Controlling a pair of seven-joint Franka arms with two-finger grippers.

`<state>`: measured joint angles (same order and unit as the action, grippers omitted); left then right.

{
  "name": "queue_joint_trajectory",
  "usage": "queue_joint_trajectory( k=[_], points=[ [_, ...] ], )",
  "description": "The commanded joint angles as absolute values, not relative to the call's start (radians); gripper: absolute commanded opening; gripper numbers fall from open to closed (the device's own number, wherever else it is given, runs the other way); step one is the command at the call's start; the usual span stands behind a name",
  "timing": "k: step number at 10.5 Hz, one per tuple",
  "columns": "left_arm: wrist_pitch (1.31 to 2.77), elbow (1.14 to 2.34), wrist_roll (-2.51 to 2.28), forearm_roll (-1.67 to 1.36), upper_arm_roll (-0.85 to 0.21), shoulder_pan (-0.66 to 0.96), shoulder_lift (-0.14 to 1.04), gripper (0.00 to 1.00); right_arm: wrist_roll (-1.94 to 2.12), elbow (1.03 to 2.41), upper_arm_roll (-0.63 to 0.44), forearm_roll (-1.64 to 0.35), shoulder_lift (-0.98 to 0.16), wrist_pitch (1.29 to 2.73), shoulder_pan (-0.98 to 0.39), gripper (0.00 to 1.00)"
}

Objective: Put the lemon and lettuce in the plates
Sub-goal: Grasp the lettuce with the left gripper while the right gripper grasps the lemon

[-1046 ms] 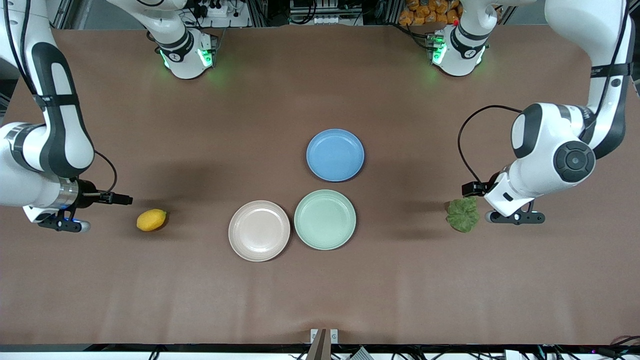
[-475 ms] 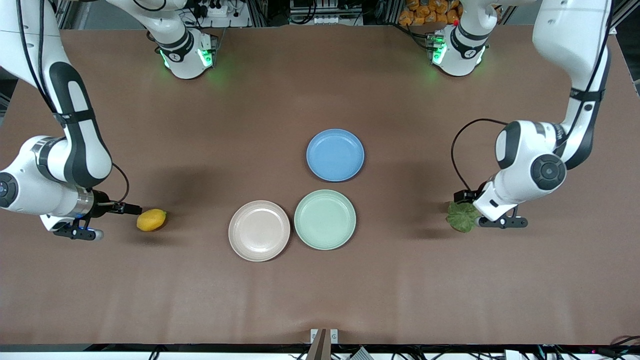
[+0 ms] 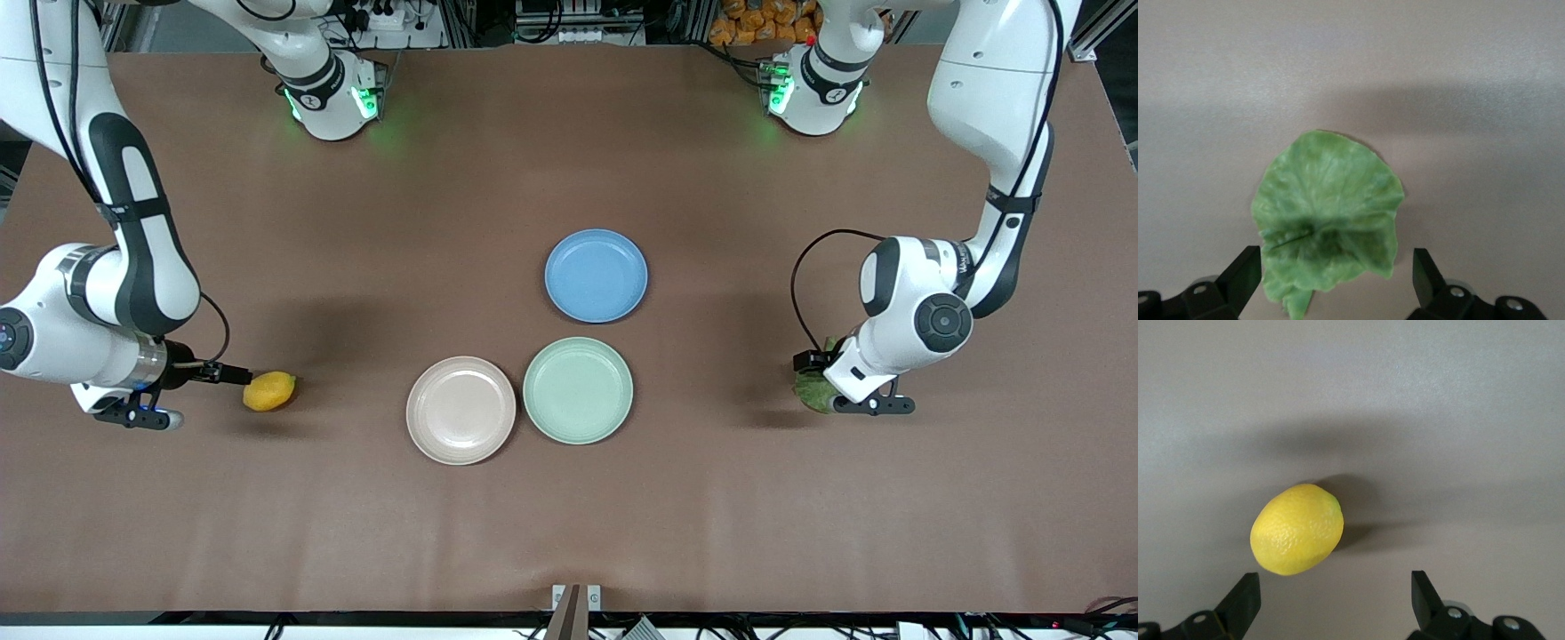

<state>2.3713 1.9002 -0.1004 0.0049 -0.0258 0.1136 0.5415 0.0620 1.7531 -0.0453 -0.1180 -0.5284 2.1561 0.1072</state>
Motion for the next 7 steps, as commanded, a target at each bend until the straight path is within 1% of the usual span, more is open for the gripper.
queue_joint_trajectory(
  k=[1, 3, 6, 7],
  points=[
    [2.414, 1.894, -0.072, -0.014, -0.026, 0.118, 0.577, 1.0, 0.067, 1.72, -0.041, -0.155, -0.571, 2.169, 0.11, 1.0],
    [2.427, 1.894, -0.06, -0.009, -0.026, 0.123, 0.606, 1.0, 0.058, 1.72, -0.041, -0.178, -0.572, 2.171, 0.085, 1.0],
    [2.459, 1.89, -0.02, -0.002, -0.026, 0.123, 0.629, 1.0, 0.058, 1.72, -0.041, -0.179, -0.59, 2.204, 0.081, 1.0],
    [2.459, 1.888, 0.012, -0.002, -0.026, 0.118, 0.629, 0.83, 0.058, 1.721, -0.041, -0.179, -0.603, 2.21, 0.08, 1.0]
  ],
)
